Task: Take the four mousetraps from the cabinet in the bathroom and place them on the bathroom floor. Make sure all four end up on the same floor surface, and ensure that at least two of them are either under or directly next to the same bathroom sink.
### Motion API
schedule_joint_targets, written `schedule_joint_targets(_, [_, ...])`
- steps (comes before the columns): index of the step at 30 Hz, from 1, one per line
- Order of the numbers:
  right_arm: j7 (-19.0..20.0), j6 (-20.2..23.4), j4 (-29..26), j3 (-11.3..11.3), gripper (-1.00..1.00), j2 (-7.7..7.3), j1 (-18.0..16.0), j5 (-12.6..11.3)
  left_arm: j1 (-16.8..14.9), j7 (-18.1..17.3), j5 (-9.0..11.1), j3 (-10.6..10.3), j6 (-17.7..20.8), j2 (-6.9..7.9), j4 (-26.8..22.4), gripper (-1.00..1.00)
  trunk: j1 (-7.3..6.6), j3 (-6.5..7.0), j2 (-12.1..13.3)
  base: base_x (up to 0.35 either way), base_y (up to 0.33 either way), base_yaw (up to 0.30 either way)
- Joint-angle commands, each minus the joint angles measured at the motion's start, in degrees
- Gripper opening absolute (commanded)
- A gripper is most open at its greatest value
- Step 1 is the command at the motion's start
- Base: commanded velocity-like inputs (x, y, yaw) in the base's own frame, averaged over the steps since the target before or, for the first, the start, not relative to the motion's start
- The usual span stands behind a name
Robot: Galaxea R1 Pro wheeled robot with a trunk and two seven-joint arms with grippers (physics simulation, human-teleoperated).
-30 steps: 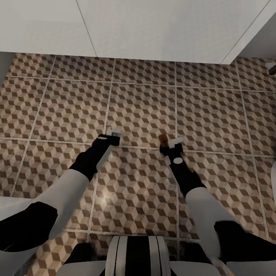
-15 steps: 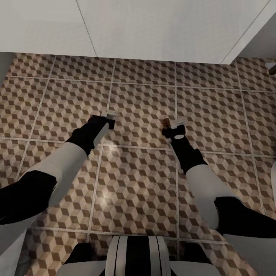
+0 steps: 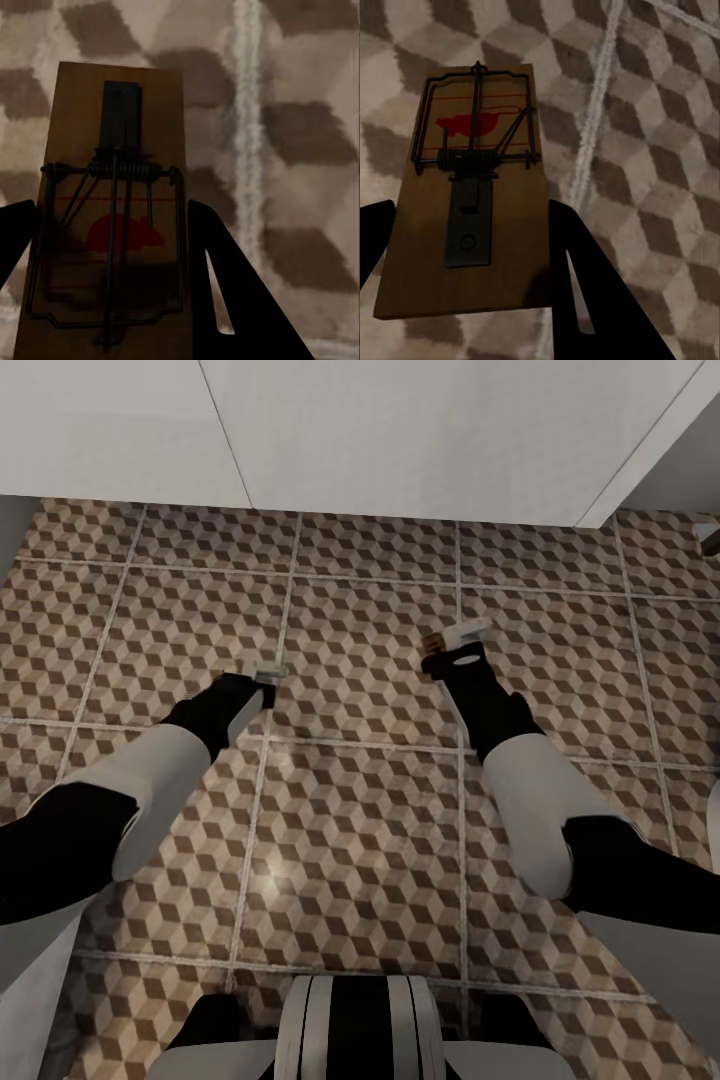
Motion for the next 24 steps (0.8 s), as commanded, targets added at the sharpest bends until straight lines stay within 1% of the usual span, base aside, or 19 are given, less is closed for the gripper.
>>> schedule_joint_targets(1, [0.1,0.2,0.2,-0.2,-1.00,0.09,-0.1,0.2,0.0,0.4,0.6,-0.4,-0.6,0.06,0.5,-1.00,-0.01,-0.03,0.0,0.000,0.000,0.000])
schedule_joint_targets(4, [0.1,0.0,1.6,-0.2,-1.00,0.16,-0.2,0.2,0.0,0.2,0.7,-0.4,-3.6,0.14,2.2,-1.00,-0.01,-0.03,0.0,0.000,0.000,0.000])
schedule_joint_targets(7, [0.1,-0.5,2.9,-0.1,-1.00,0.19,-0.2,0.2,0.0,0.0,0.7,-0.4,-6.9,0.16,2.7,-1.00,-0.01,-0.03,0.0,0.000,0.000,0.000])
schedule_joint_targets(9, [0.1,-2.5,4.5,-0.1,-1.00,0.19,-0.2,0.2,0.0,-0.1,0.8,-0.4,-9.8,-0.08,2.9,-1.00,-0.01,-0.03,0.0,0.000,0.000,0.000])
schedule_joint_targets(10, [0.1,-3.3,5.0,0.0,-1.00,0.19,-0.2,0.2,0.0,-0.1,0.8,-0.5,-10.4,-0.17,2.9,-1.00,-0.01,-0.03,0.0,0.000,0.000,0.000])
schedule_joint_targets(12, [0.1,-6.5,7.4,0.0,-1.00,0.15,-0.2,0.2,0.0,-0.2,0.8,-0.5,-12.4,-0.71,2.9,-1.00,-0.01,-0.03,0.0,0.000,0.000,0.000])
schedule_joint_targets(14, [0.2,-8.8,9.6,0.0,-1.00,-0.02,-0.2,0.2,0.0,-0.2,0.9,-0.6,-13.5,-1.17,2.9,-1.00,-0.01,-0.03,0.0,0.000,0.000,0.000])
schedule_joint_targets(15, [0.2,-9.3,10.1,0.0,-1.00,-0.08,-0.2,0.2,0.0,-0.2,0.9,-0.6,-13.8,-1.23,2.9,-1.00,-0.01,-0.03,0.0,0.000,0.000,0.000])
schedule_joint_targets(18, [0.4,-11.3,11.9,-0.1,-1.00,-0.30,-0.2,0.2,0.0,-0.2,0.9,-0.7,-16.6,-1.42,3.1,-1.00,-0.01,-0.03,0.0,0.000,0.000,0.000])
schedule_joint_targets(21, [1.4,-14.3,12.9,-0.1,-1.00,-0.32,-0.2,0.2,-0.1,-0.2,0.9,-0.8,-21.1,-1.49,3.3,-1.00,-0.01,-0.03,0.0,0.000,0.000,0.000])
schedule_joint_targets(24, [2.1,-15.5,13.1,-0.1,-1.00,-0.36,-0.2,0.2,-0.1,-0.3,0.9,-1.0,-23.1,-1.50,3.6,-1.00,-0.01,-0.03,0.0,0.000,0.000,0.000])
